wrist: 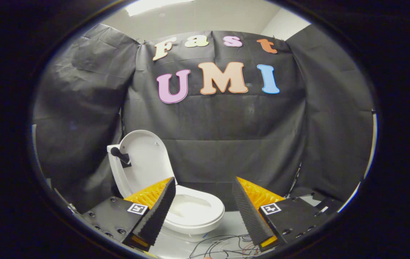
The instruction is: Open the toilet lid.
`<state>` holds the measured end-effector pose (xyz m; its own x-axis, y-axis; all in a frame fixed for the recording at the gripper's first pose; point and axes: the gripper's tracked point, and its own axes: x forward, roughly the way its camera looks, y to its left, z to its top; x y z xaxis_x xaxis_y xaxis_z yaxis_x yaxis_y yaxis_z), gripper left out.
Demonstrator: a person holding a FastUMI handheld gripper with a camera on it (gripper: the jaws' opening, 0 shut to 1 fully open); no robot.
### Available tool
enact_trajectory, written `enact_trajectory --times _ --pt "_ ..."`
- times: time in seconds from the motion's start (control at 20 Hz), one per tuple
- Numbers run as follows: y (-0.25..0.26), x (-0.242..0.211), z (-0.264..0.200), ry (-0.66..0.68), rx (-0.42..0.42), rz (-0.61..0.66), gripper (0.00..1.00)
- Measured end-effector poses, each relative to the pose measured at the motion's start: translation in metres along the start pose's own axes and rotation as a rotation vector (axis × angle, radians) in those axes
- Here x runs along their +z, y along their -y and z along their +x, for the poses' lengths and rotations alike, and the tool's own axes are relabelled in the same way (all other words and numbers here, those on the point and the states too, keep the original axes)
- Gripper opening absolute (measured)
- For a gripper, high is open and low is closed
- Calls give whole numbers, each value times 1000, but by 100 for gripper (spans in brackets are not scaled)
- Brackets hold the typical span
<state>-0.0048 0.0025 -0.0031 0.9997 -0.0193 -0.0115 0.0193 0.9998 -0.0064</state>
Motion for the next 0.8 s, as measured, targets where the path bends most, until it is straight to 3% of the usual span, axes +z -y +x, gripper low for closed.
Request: enact_trajectory --times 0.8 --pt "0 0 -1 -1 -1 0 98"
